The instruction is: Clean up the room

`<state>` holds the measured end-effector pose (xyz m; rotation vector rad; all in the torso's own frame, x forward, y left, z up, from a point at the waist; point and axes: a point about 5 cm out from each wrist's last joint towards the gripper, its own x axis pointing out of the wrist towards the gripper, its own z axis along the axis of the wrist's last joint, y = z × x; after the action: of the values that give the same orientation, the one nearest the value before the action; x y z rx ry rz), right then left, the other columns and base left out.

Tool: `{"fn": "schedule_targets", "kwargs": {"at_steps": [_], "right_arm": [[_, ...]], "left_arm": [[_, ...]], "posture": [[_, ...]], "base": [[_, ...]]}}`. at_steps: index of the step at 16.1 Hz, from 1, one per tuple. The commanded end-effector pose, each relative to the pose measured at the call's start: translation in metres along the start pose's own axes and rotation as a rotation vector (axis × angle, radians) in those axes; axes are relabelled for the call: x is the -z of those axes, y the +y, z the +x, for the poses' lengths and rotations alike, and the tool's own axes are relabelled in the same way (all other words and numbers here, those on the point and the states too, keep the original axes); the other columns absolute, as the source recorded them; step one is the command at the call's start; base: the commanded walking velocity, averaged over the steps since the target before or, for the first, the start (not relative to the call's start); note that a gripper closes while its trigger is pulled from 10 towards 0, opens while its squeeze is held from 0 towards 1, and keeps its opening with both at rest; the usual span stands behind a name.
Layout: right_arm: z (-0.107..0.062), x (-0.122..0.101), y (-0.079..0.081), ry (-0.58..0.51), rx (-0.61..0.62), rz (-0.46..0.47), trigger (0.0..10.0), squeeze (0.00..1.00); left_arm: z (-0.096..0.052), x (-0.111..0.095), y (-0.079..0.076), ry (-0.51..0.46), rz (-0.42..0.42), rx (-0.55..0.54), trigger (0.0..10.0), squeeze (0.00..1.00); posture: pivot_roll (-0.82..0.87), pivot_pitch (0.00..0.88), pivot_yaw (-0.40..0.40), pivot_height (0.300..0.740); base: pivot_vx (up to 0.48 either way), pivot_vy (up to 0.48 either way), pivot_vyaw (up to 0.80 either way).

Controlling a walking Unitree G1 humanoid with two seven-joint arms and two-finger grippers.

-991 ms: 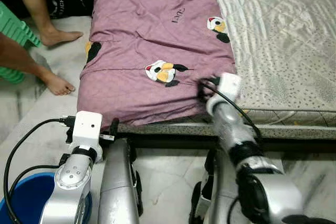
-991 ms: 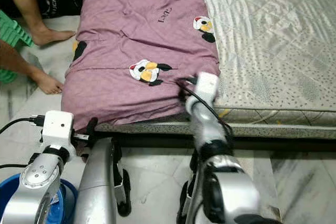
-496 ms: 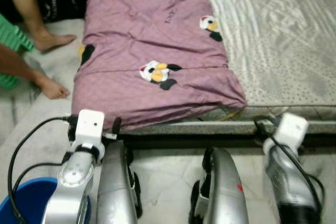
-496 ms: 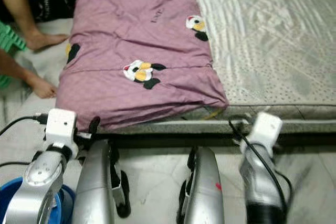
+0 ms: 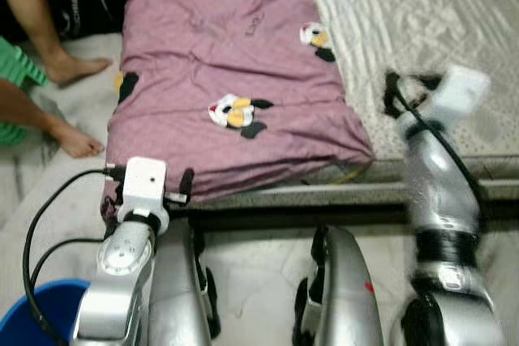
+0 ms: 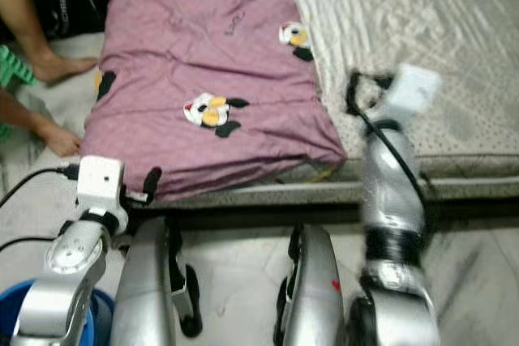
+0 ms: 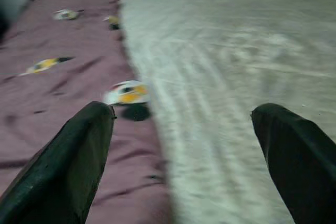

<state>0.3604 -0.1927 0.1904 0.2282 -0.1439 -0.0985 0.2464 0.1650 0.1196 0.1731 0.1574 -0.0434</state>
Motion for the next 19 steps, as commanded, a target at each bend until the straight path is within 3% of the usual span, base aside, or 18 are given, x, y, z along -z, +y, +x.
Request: {"fn": "schedule_targets", "kwargs": {"at_steps": [1,2,3,4,5,7,9,10,14,16,19], "right_arm": [[0.004,0.016,0.012,0.057,-0.037,0.001,10.0,0.0],[0.008,0.034,0.033,0.123,-0.078,-0.024,10.0,0.0],[0.008,0.044,0.04,0.158,-0.086,-0.025,10.0,0.0],[0.002,0.072,0.053,0.261,-0.082,0.005,10.0,0.0],[-0.001,0.082,0.057,0.298,-0.088,0.007,10.0,0.0],[-0.025,0.128,0.057,0.522,-0.072,-0.101,10.0,0.0],[-0.041,0.15,0.043,0.66,0.029,-0.044,10.0,0.0],[-0.041,0.151,0.033,0.67,0.074,-0.029,10.0,0.0],[-0.036,0.141,-0.001,0.614,0.199,-0.044,10.0,0.0],[-0.031,0.125,-0.031,0.499,0.319,-0.053,10.0,0.0],[-0.028,0.107,-0.057,0.395,0.402,-0.09,10.0,0.0]], "left_arm": [[-0.001,0.001,0.0,-0.006,-0.013,0.003,10.0,0.0],[-0.003,-0.003,-0.002,-0.025,-0.031,0.008,10.0,0.0],[-0.003,-0.003,-0.003,-0.028,-0.034,0.012,10.0,0.0],[-0.004,-0.003,-0.007,-0.03,-0.04,0.028,10.0,0.0],[-0.005,-0.003,-0.008,-0.03,-0.042,0.034,10.0,0.0],[-0.005,-0.004,-0.012,-0.037,-0.036,0.059,10.0,0.0],[-0.004,-0.004,-0.011,-0.035,-0.036,0.06,10.0,0.0],[-0.004,-0.002,-0.011,-0.03,-0.035,0.061,10.0,0.0],[-0.005,0.001,-0.016,-0.017,-0.032,0.076,10.0,0.0],[-0.003,0.001,-0.014,-0.015,-0.031,0.066,10.0,0.0],[-0.003,0.001,-0.013,-0.017,-0.027,0.053,10.0,0.0]], "posture": [[0.11,0.196,0.006,0.561],[0.12,0.197,0.003,0.561],[0.12,0.197,0.002,0.561],[0.13,0.196,0.001,0.561],[0.14,0.197,0.001,0.561],[0.16,0.198,0.0,0.561],[0.16,0.199,-0.002,0.561],[0.15,0.202,-0.002,0.561],[0.13,0.201,-0.004,0.561],[0.13,0.201,-0.004,0.561],[0.12,0.203,-0.001,0.561]], "base": [[0.0,0.0,0.0],[0.0,0.0,0.0],[0.0,0.0,0.0],[0.0,0.0,0.0],[0.0,0.0,0.0],[0.0,0.0,0.0],[0.0,0.0,0.0],[0.0,0.0,0.0],[0.0,0.0,0.0],[0.0,0.0,0.0],[0.0,0.0,0.0]]}}
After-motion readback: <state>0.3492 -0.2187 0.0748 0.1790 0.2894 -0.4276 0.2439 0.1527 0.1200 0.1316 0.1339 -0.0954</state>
